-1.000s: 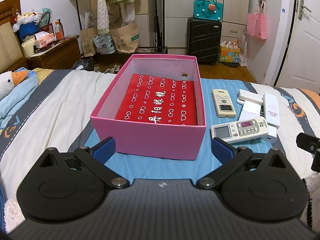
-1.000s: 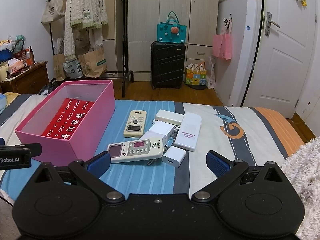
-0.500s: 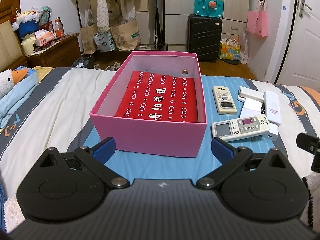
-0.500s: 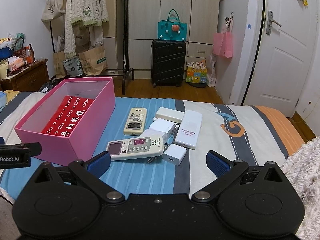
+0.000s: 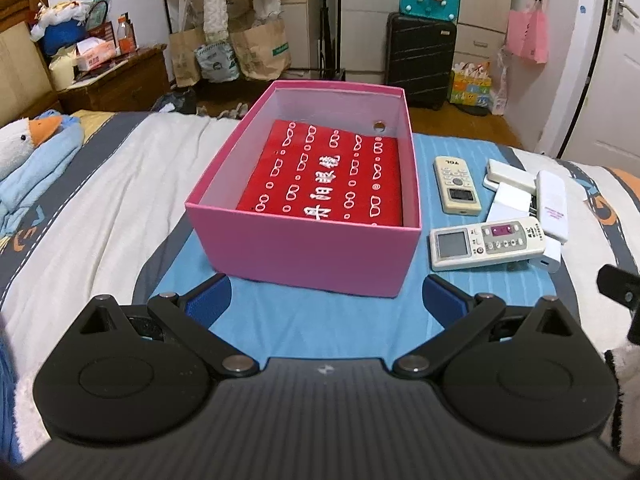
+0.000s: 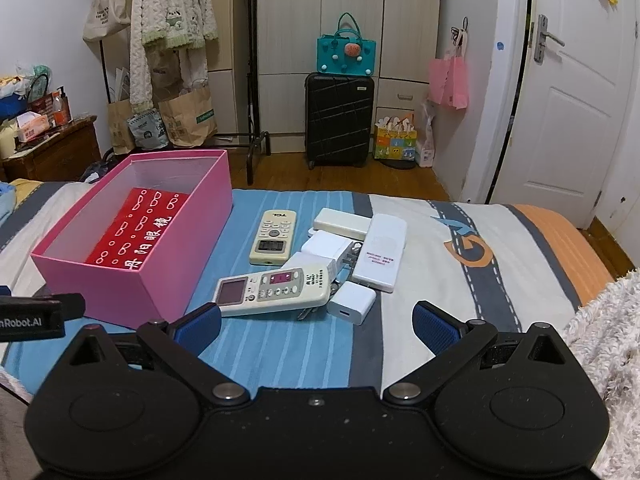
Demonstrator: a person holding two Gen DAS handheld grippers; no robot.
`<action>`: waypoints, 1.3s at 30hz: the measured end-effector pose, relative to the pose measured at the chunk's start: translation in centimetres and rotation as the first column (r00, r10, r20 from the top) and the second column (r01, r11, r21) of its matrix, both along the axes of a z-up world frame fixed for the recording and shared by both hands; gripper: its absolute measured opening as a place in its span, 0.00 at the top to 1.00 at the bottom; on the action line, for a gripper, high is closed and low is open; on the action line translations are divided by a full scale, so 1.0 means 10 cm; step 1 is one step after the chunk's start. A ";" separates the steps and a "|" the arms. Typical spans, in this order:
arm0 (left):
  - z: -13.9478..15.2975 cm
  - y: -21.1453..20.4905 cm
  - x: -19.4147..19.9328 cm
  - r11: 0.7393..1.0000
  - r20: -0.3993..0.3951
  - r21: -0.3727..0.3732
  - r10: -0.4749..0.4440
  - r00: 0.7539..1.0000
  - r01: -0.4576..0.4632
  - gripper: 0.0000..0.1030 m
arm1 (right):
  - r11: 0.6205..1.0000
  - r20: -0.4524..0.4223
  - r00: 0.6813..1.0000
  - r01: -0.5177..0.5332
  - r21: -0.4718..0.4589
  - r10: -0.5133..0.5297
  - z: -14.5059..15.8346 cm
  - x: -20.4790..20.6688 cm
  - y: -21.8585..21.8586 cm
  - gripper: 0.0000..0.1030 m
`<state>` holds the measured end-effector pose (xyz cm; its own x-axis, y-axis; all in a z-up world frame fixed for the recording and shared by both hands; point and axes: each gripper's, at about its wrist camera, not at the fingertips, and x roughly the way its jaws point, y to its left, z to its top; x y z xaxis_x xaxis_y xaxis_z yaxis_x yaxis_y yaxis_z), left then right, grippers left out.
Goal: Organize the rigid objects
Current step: 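Grip the pink box wall with the left gripper while the right gripper approaches the white remote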
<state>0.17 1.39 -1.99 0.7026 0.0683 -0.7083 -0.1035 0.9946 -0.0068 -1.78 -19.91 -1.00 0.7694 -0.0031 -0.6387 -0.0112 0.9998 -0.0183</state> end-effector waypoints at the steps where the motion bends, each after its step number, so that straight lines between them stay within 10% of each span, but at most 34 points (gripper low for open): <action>1: 0.03 0.00 -0.01 1.000 0.000 0.004 0.000 1.000 0.000 0.00 | 1.000 -0.023 1.000 -0.009 0.014 0.010 -0.01 0.03 0.00 0.00; 8: 0.61 0.08 -0.06 0.997 0.000 -0.001 -0.074 0.997 0.074 0.00 | 0.971 -0.122 0.986 -0.089 0.221 0.118 0.28 0.13 -0.11 0.00; 20: 1.58 0.30 0.19 0.977 -0.018 0.053 -0.204 0.979 0.205 0.00 | 0.869 -0.146 0.870 -0.429 0.247 0.471 1.33 0.48 -0.15 0.00; 27: 1.63 0.51 0.58 0.974 -0.090 0.017 -0.225 0.970 0.227 0.02 | 0.818 -0.283 0.814 -0.351 0.456 0.507 1.72 0.86 -0.35 0.11; 30: 1.57 0.63 0.88 0.975 -0.138 -0.013 -0.220 0.966 0.221 0.03 | 0.852 -0.232 0.829 -0.444 0.278 0.508 1.99 0.83 -0.21 0.11; 39: 1.00 0.83 1.77 0.981 -0.206 -0.002 -0.190 0.960 0.194 0.15 | 0.838 -0.270 0.795 -0.493 0.232 0.543 1.56 1.34 -0.06 0.16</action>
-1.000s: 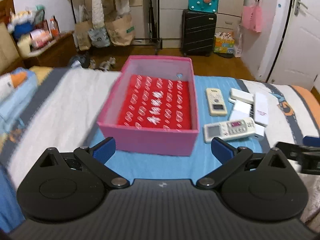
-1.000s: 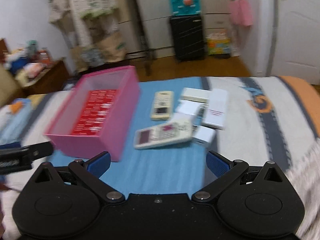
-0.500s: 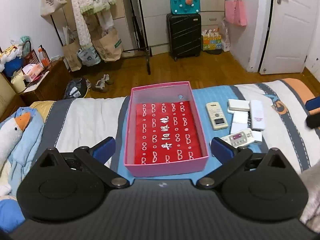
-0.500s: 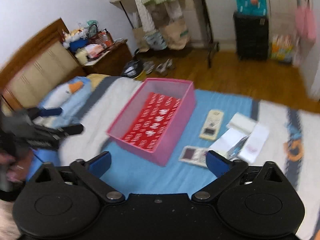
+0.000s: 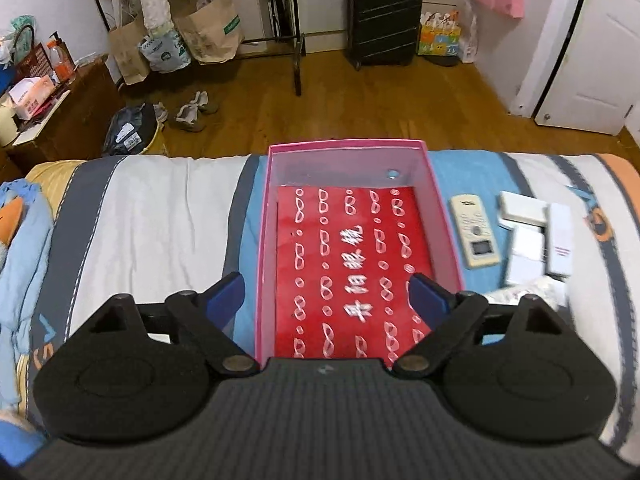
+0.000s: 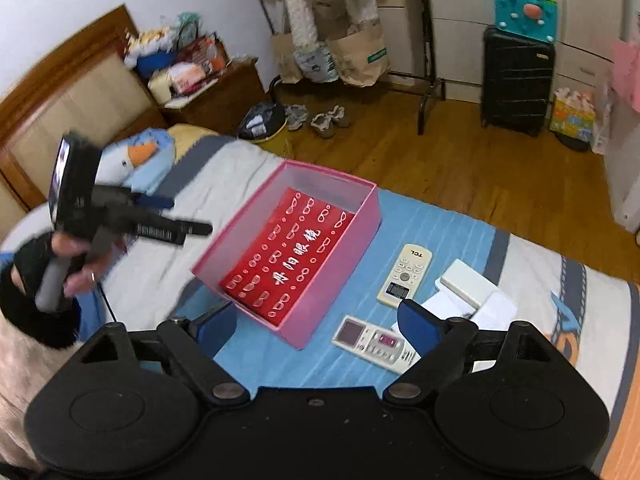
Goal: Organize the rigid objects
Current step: 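Grip the pink box wall with the left gripper while the right gripper approaches the white remote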
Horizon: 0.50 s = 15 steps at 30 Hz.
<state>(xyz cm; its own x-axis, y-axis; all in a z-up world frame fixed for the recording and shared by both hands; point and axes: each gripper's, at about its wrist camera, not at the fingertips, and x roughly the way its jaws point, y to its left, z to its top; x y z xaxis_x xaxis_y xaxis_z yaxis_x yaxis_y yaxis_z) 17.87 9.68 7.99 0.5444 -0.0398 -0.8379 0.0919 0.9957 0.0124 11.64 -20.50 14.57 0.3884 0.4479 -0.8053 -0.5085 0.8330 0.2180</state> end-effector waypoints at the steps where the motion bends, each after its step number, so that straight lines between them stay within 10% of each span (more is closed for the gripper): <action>1: -0.09 0.03 0.09 1.000 -0.006 0.003 0.005 1.000 -0.005 0.16 | 1.000 -0.003 1.000 -0.013 -0.012 0.013 -0.08 0.06 0.02 0.18; 15: -1.13 0.40 0.55 0.999 -0.117 -0.014 0.027 0.993 -0.029 0.16 | 0.984 -0.048 0.992 -0.119 -0.129 0.114 -1.10 0.52 0.22 0.37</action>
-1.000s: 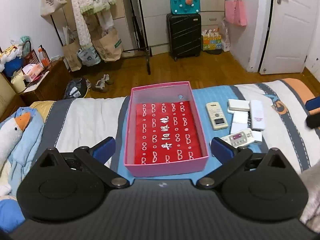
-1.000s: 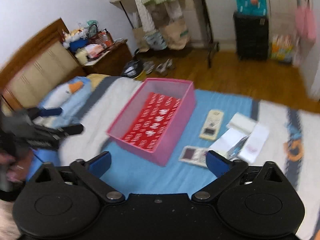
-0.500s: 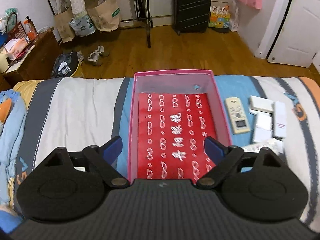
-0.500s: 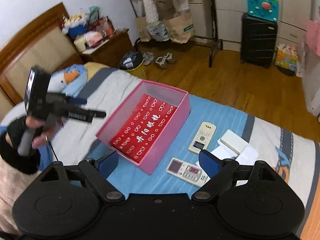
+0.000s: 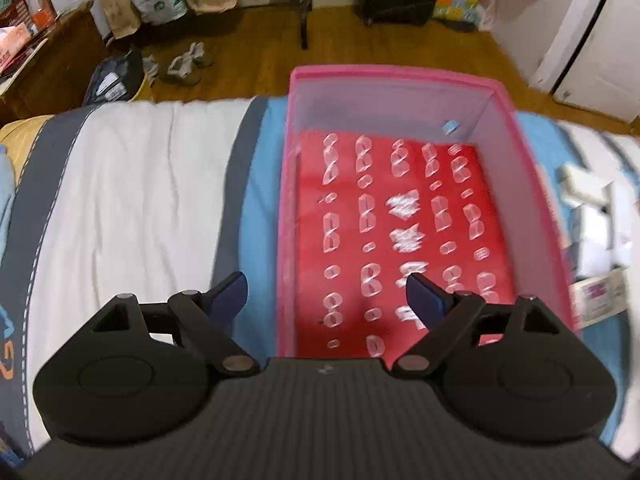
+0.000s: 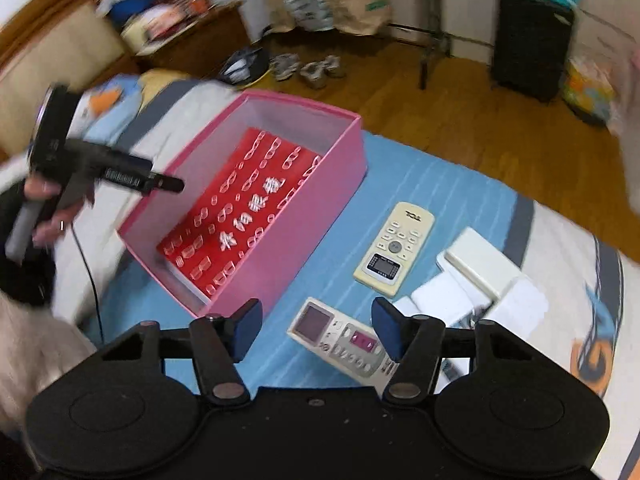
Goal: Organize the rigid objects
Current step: 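Grip the pink box wall with the left gripper while the right gripper approaches the white remote, then grasp the white universal AC remote with the right gripper and lift it over the box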
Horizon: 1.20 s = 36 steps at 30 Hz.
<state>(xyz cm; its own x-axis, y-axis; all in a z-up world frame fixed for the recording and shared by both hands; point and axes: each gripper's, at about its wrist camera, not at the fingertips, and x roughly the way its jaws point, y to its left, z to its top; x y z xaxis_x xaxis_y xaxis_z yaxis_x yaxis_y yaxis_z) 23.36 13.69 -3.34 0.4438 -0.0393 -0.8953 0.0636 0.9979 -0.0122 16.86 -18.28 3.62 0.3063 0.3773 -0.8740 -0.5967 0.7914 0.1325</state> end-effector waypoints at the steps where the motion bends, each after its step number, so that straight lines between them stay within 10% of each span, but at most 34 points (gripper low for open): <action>1: -0.04 0.02 0.00 1.000 -0.003 0.008 0.012 1.000 -0.012 0.17 | 0.997 0.028 0.997 -0.072 -0.041 0.073 -0.06 -0.02 0.07 0.37; 5: -0.23 0.20 0.05 0.996 -0.046 -0.070 0.054 0.997 -0.057 0.47 | 0.905 0.031 0.923 -0.369 -0.213 0.384 -0.35 -0.15 0.34 0.39; 10: -0.35 0.23 0.05 0.998 -0.044 -0.043 0.049 0.998 -0.051 0.88 | 0.817 -0.062 0.868 -0.487 -0.310 0.493 -0.70 -0.07 0.55 0.39; 26: -0.38 0.29 0.08 0.994 0.031 -0.070 0.088 0.996 -0.085 0.97 | 0.623 -0.161 0.766 -0.610 -0.490 0.623 -1.34 0.01 0.80 0.34; 36: -0.48 0.27 0.14 0.998 -0.011 -0.042 0.047 0.999 -0.047 0.98 | 0.882 -0.106 0.961 -0.277 -0.381 0.256 -1.18 0.18 0.75 0.41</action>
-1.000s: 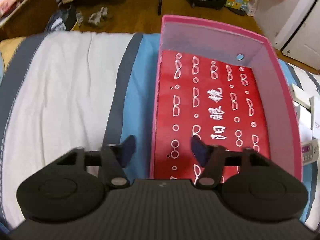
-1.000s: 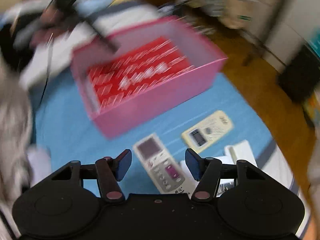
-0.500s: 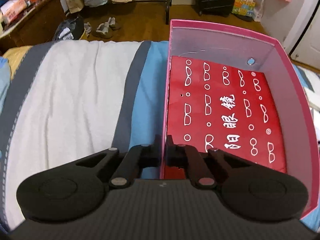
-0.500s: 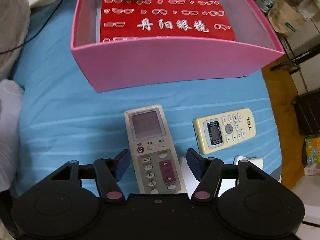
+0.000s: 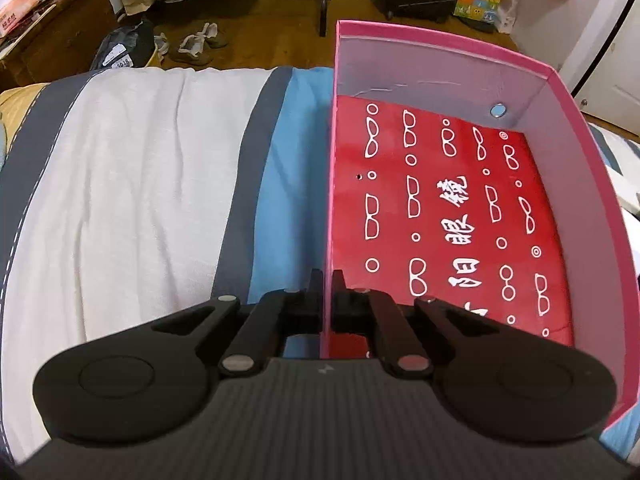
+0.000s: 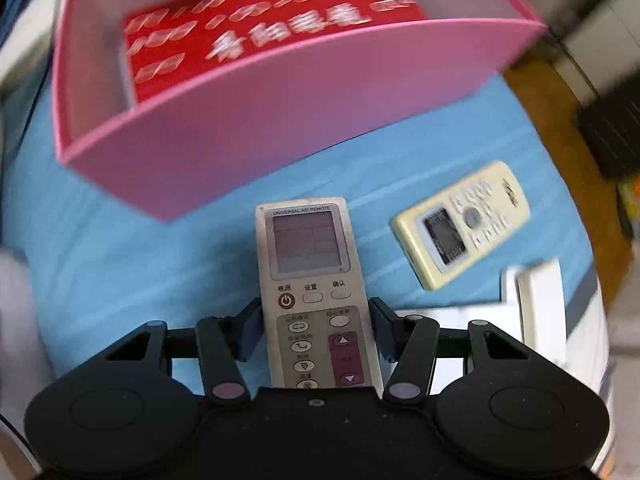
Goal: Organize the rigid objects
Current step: 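Grasp the white universal AC remote with the right gripper and lift it over the box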
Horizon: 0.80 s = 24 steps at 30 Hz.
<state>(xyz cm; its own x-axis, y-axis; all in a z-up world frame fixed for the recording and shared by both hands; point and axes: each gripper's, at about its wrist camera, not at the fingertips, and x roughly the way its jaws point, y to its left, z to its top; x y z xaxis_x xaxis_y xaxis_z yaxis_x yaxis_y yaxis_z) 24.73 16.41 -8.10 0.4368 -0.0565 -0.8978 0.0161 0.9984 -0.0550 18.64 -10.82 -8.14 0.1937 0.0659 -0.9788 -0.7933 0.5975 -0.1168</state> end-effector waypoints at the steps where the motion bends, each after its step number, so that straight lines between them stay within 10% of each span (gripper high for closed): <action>1: 0.00 0.00 0.00 1.000 0.002 -0.001 0.002 1.000 -0.002 0.98 | 0.999 0.015 0.999 0.049 0.016 -0.049 0.04 0.00 -0.03 0.41; 14: 0.03 0.03 0.00 0.999 -0.008 -0.037 0.011 1.000 -0.011 0.96 | 0.852 0.059 0.924 0.321 0.414 -0.377 1.10 0.02 -0.32 0.41; 19: 0.06 0.05 0.02 0.998 -0.012 -0.055 0.029 1.000 -0.029 0.95 | 0.807 -0.053 0.951 0.288 0.516 -0.306 1.39 0.18 0.11 0.41; 24: 0.06 0.00 0.02 0.997 -0.003 -0.069 0.028 1.000 -0.028 0.95 | 0.760 -0.242 0.913 0.408 0.506 -0.329 1.05 0.59 0.60 0.41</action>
